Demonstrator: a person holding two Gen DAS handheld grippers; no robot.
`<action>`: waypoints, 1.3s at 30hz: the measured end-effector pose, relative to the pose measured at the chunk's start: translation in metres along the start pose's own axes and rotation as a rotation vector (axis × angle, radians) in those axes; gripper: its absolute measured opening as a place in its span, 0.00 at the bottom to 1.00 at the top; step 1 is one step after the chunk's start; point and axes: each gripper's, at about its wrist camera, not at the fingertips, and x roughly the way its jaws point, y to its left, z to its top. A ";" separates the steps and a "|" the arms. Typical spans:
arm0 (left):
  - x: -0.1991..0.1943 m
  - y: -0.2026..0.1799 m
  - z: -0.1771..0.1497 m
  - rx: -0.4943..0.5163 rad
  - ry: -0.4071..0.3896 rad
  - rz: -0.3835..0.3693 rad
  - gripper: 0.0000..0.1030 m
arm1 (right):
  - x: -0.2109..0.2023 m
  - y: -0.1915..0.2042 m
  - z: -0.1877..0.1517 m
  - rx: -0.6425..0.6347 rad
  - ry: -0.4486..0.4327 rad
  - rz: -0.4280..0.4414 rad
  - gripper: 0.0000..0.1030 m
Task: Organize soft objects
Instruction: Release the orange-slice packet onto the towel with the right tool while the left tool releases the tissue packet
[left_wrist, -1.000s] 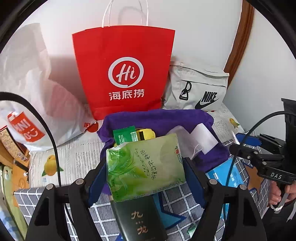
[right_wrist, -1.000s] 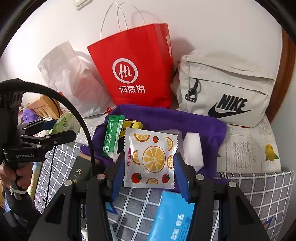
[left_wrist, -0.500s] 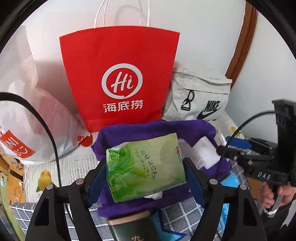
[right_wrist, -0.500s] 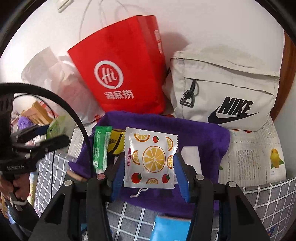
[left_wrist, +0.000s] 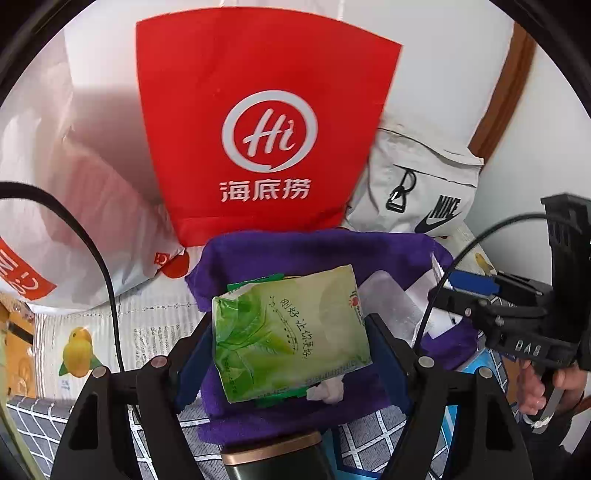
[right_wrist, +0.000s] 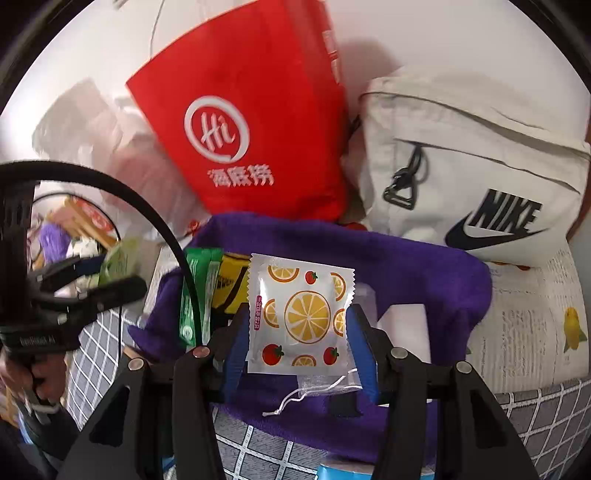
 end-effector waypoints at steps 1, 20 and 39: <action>0.001 0.002 0.000 -0.002 0.000 0.001 0.75 | 0.003 0.001 -0.001 -0.006 0.005 0.000 0.50; 0.016 0.010 0.000 -0.023 0.035 -0.019 0.75 | 0.059 0.014 -0.012 -0.037 0.150 0.029 0.61; 0.050 -0.007 -0.006 0.000 0.109 -0.034 0.75 | 0.004 -0.017 0.002 0.005 0.031 -0.056 0.77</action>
